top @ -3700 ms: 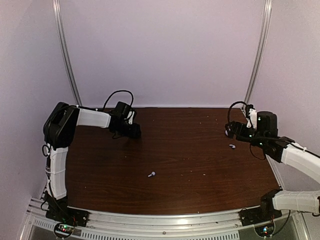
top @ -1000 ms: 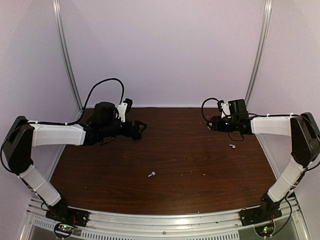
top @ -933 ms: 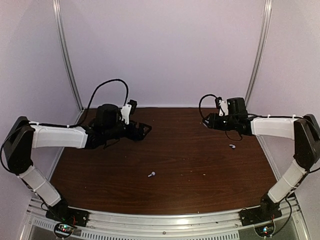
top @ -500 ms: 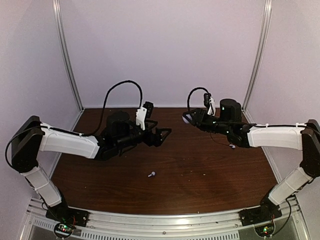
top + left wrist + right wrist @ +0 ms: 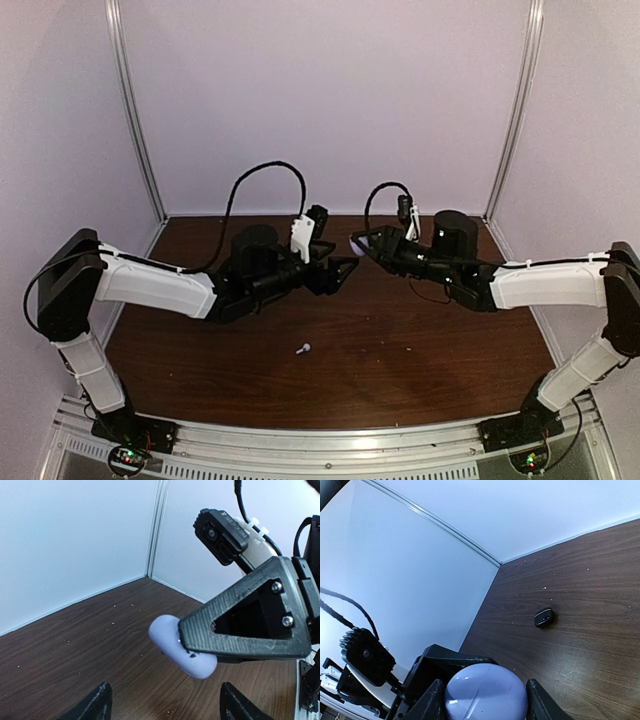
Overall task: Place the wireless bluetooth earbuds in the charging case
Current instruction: Pass from the right arm to the left
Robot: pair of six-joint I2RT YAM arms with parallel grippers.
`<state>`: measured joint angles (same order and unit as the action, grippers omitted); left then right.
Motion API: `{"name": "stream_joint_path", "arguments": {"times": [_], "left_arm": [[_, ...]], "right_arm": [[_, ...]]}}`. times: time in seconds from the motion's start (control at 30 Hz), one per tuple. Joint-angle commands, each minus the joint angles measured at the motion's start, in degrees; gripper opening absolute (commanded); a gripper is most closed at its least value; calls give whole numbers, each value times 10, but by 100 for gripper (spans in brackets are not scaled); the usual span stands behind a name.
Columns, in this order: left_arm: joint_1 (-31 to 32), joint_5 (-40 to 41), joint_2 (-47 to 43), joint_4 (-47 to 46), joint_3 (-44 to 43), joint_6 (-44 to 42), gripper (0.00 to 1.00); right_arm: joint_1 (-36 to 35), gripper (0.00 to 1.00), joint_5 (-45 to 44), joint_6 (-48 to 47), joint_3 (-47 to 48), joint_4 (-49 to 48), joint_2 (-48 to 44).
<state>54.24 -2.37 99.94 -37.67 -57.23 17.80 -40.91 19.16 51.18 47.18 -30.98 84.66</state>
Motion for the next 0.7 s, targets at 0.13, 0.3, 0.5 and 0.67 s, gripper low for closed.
{"name": "stream_joint_path", "arguments": {"times": [0.13,0.3,0.5,0.67], "left_arm": [[5,-15,25,-23,-31,-30,70],[7,-9,28,-19,-36,-39,69],[7,-16,23,-12,-35,-73,75],[7,-26,16,-8,-34,-98,75]], "right_arm": [[-24,34,-14,15,-10,-47,2],[-28,34,-17,15,-11,-50,2],[-30,34,-1,16,-13,-47,10],[-31,34,6,16,-16,-46,14]]}}
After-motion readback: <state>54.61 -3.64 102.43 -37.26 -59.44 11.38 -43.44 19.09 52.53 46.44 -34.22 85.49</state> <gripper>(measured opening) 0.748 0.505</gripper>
